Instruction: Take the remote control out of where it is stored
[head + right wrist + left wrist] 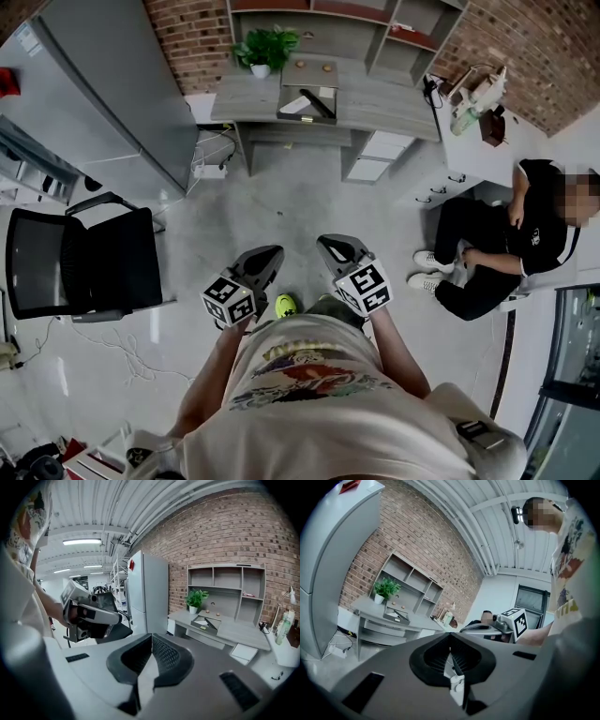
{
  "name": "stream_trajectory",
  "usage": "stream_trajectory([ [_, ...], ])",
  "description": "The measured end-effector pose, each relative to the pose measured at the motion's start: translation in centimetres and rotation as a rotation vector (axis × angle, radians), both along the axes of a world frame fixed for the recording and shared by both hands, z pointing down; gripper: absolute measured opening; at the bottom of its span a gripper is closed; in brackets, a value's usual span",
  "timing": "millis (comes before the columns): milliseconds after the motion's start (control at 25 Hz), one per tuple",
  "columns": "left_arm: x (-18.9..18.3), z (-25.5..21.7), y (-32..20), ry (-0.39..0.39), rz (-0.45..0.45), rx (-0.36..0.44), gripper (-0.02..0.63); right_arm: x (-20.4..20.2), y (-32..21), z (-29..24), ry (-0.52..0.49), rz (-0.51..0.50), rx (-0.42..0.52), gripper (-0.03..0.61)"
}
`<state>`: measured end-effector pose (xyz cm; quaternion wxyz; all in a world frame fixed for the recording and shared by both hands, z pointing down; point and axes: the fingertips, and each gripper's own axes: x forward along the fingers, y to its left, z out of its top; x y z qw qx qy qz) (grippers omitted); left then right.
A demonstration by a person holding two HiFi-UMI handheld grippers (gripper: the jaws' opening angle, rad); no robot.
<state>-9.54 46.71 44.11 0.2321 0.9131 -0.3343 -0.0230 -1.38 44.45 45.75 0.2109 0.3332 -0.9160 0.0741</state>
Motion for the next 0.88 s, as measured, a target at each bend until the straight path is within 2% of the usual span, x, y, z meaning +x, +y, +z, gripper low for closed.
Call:
stream_trajectory([
  [480, -1.1, 0.7, -1.4, 0.014, -0.017, -0.034, 0.005, 1.2, -1.6, 1.5, -0.004, 0.035, -0.063, 0.009],
  [680, -2.7, 0.8, -3.5, -0.001, -0.083, -0.049, 0.005, 0.7, -4.8, 2.4, -0.015, 0.036, -0.086, 0.009],
  [880, -4.1, 0.7, -6.6, -0.009, -0.123, -0.053, 0.005, -0.7, -9.2, 2.7, -0.032, -0.004, -0.091, 0.009],
])
